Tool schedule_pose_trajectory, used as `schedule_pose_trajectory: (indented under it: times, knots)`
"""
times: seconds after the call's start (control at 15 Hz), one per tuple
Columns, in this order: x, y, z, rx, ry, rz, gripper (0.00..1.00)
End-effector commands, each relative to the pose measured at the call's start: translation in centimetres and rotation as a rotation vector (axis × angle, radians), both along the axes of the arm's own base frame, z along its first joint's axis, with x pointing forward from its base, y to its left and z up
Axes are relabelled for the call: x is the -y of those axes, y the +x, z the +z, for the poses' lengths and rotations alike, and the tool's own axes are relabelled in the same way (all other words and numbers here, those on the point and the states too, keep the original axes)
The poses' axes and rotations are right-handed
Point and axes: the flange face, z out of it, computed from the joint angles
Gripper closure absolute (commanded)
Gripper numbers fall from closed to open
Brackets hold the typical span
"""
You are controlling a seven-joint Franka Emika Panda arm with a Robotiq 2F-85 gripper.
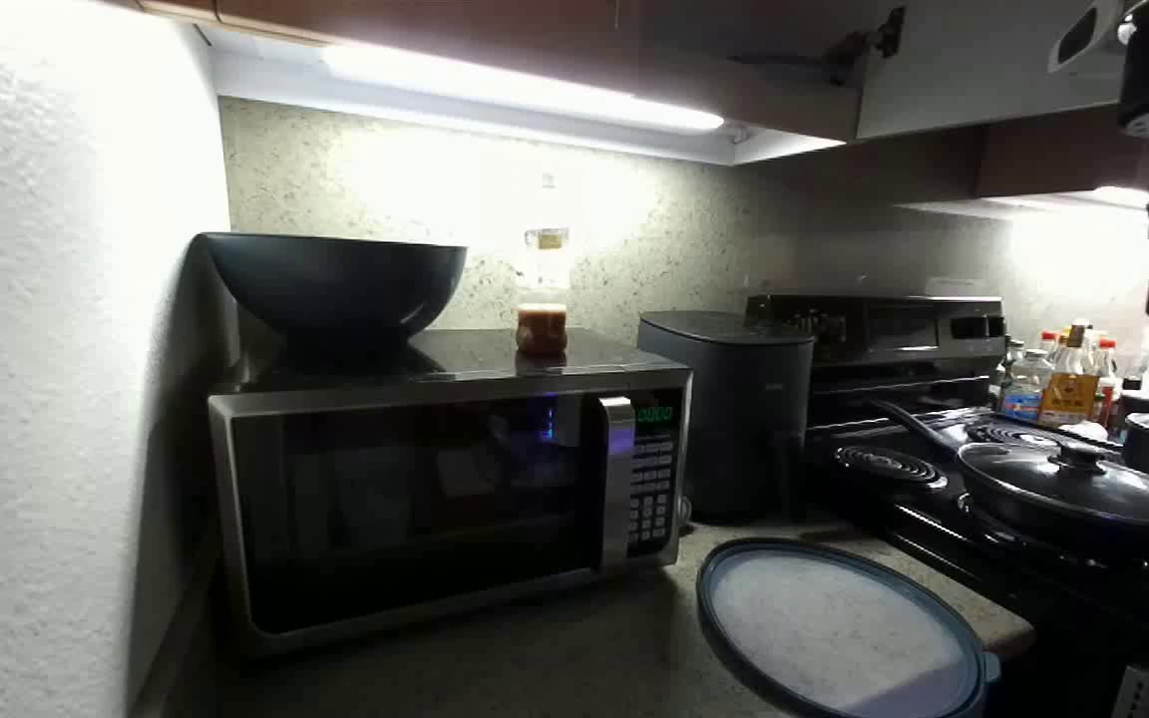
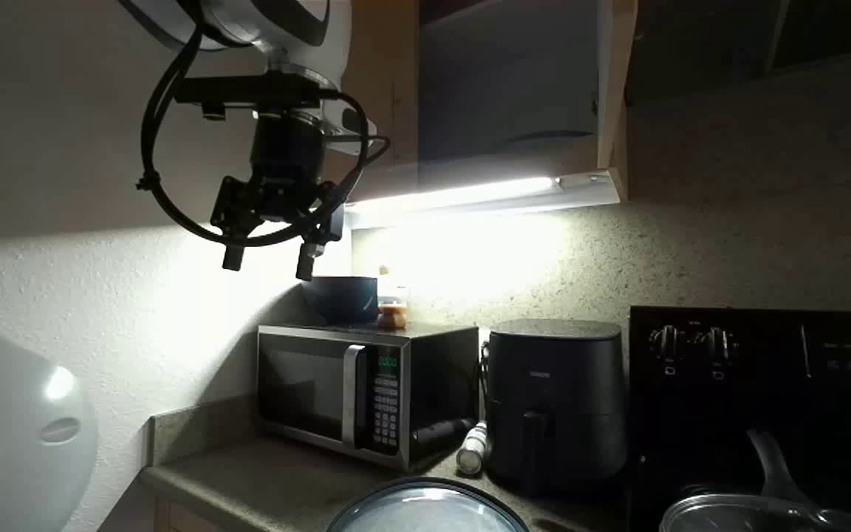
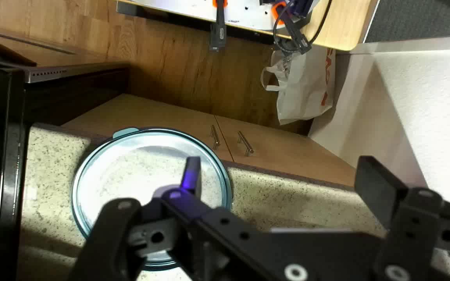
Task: Pick up the lid from the cabinet and put it on the counter
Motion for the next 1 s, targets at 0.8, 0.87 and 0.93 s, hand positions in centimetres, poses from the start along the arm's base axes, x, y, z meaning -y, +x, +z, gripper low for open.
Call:
schedule_pose_trajectory:
  times: [0.8, 0.87, 0.93]
  knots:
    - [2.1, 5.4, 3.7, 0.102, -0.032, -0.063, 0.0]
    - [2.3, 6.5, 4.9, 0.129, -0.043, -0.072, 0.0]
    - [2.7, 7.6, 6.0, 0.158, -0.053, -0.084, 0.0]
